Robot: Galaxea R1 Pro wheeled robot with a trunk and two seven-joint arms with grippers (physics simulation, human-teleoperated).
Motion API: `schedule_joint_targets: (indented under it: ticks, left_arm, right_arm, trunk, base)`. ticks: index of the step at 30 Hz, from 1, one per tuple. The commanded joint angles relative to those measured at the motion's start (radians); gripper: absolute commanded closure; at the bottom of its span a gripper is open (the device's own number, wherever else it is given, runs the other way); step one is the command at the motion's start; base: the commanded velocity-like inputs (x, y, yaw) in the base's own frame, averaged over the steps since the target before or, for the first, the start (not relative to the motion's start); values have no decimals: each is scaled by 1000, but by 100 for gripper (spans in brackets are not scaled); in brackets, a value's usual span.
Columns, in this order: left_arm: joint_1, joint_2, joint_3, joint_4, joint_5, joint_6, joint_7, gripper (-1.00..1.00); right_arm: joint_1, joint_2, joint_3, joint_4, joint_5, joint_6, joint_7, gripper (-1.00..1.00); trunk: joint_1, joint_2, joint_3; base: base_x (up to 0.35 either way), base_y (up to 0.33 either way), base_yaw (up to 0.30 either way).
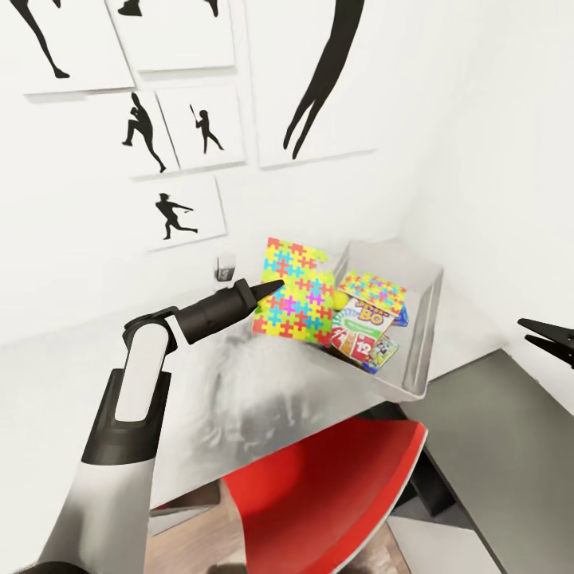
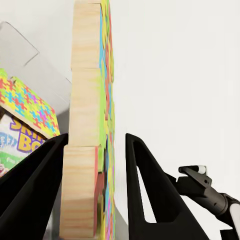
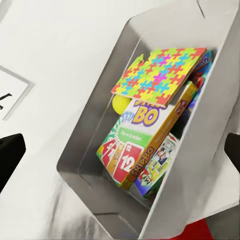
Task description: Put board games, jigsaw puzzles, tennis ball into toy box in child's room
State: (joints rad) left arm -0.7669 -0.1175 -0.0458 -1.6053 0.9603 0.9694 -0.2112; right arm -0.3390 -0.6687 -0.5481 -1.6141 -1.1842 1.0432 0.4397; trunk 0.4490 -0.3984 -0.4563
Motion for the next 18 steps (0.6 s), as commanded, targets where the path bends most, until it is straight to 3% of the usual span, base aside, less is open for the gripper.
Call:
schedule_joint_targets:
  ticks: [1, 18]
  left_arm:
    - [-1, -1, 1, 0, -7, 4, -8, 100]
    - [-2, -8, -17, 3, -7, 3, 12, 100]
  right_arm:
    - [-1, 0, -1, 0, 9, 4, 10, -100]
    - [0, 1, -1, 0, 9, 4, 11, -100]
  trunk:
    - [1, -2, -1]
    - [1, -2, -1]
  base:
    - [247, 0, 1]
    - [39, 0, 0]
